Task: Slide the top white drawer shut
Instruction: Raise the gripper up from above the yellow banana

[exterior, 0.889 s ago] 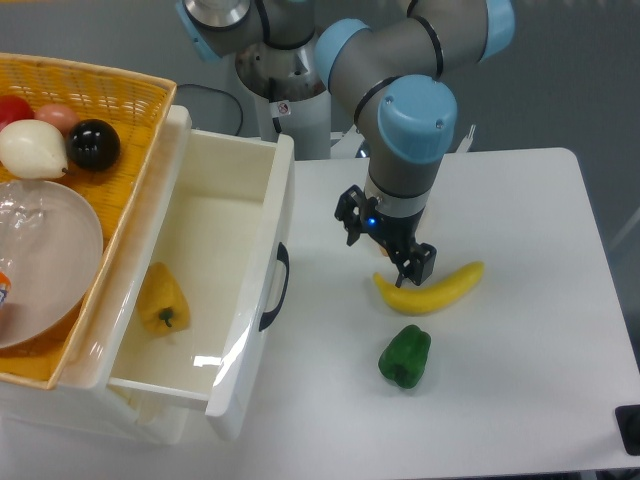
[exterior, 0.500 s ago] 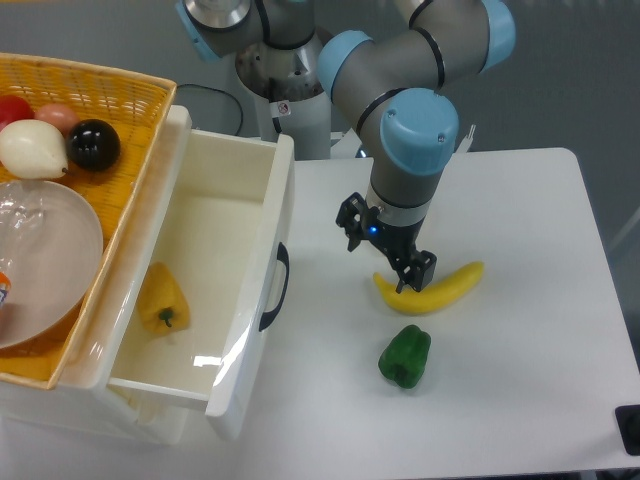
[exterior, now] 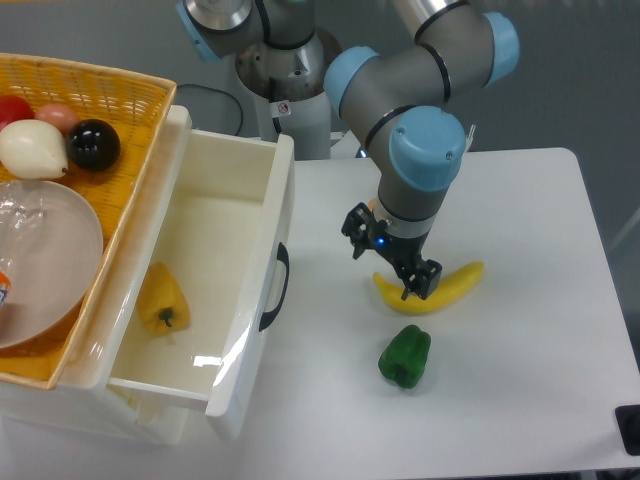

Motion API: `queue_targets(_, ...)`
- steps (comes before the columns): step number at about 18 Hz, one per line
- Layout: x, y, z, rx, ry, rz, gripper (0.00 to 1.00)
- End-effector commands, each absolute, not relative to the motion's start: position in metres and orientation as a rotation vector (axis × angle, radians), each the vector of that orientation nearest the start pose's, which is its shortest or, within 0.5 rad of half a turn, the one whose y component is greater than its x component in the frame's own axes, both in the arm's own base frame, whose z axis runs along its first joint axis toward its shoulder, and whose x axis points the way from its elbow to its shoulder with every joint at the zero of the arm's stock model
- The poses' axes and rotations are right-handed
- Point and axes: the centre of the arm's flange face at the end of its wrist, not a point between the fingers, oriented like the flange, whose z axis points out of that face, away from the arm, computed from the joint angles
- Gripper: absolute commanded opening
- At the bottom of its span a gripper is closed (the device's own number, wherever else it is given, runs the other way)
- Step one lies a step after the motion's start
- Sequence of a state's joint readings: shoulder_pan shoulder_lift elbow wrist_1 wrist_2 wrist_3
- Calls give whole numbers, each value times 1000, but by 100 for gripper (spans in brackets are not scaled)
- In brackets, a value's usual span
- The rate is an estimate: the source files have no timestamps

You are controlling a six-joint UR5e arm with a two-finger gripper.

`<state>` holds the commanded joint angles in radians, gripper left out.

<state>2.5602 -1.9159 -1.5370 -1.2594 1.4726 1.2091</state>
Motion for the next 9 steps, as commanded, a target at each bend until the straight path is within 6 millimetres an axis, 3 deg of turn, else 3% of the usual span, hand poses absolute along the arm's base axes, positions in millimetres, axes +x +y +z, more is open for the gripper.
queue_targets(4,-443,467,342,-3026,163,19,100)
queue_targets(9,-448,469,350,-3033,126,65,100)
